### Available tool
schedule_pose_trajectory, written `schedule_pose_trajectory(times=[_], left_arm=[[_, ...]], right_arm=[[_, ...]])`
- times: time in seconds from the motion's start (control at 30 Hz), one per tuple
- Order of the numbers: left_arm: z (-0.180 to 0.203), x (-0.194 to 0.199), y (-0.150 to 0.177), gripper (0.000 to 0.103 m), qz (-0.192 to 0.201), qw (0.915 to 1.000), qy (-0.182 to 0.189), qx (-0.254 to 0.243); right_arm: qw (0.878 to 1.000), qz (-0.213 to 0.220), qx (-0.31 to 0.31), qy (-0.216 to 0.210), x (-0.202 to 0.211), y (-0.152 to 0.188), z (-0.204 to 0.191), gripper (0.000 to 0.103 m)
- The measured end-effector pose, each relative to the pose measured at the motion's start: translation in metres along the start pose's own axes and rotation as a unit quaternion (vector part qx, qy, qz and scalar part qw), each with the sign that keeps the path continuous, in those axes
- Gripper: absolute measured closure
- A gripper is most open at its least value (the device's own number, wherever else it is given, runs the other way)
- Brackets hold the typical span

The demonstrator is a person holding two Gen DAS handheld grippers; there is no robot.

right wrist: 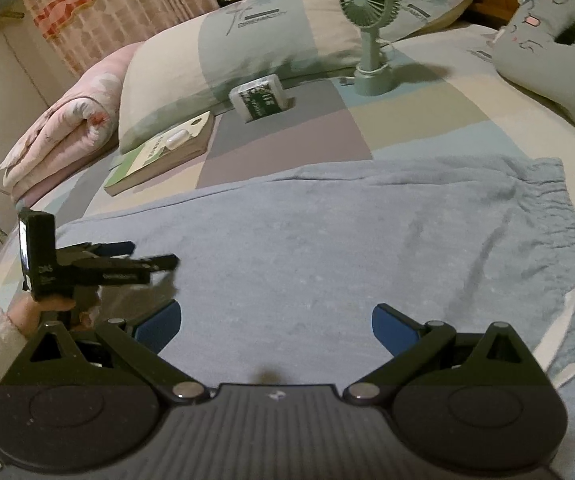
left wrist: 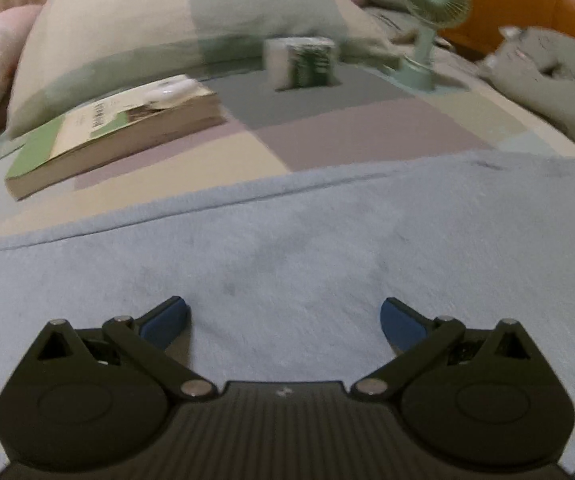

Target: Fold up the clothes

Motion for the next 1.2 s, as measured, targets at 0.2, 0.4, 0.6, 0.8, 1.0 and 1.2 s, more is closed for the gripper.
schedule_pose_trajectory(times=[0.2, 0.4, 0.6, 0.8, 1.0, 1.2], left_arm=[[-0.034, 0.012, -0.007, 0.001, -0.028, 0.9937, -0.071, 0.083], [0.005, 0.035, -0.026, 0.001, -0.043, 0.9942, -0.048, 0.086], [0.067, 0.027, -0.053, 0.001, -0.066, 0.9941, -0.02, 0.084], [0.106, -0.006, -0.067, 0.001, -0.062, 0.9935, -0.005, 0.095], [0.111, -0.039, -0.07, 0.001, -0.068, 0.99, -0.044, 0.115], [0.106, -0.055, -0.08, 0.0, -0.045, 0.9895, -0.085, 0.108]], right_arm=[[1.0, -0.013, -0.021, 0.019, 0.004, 0.003, 0.022, 0.0], [0.998, -0.034, -0.008, 0.042, 0.008, 0.008, 0.024, 0.0], [0.995, -0.061, 0.018, 0.08, 0.001, 0.017, 0.026, 0.0], [0.995, -0.067, 0.025, 0.064, 0.003, 0.023, 0.029, 0.0], [0.997, -0.06, 0.012, 0.051, 0.009, 0.023, 0.035, 0.0], [0.998, -0.048, -0.002, 0.049, 0.015, 0.02, 0.043, 0.0]])
Point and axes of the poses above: each gripper's, at about its wrist camera, not at the fingertips, and x roughly against the way its jaws point, z to its right, y to its underside, the point moved 4 cm from there along -x, roughly the way its jaws point, and after that the axes turned 6 degrees about -z, right-handed, at the moved point
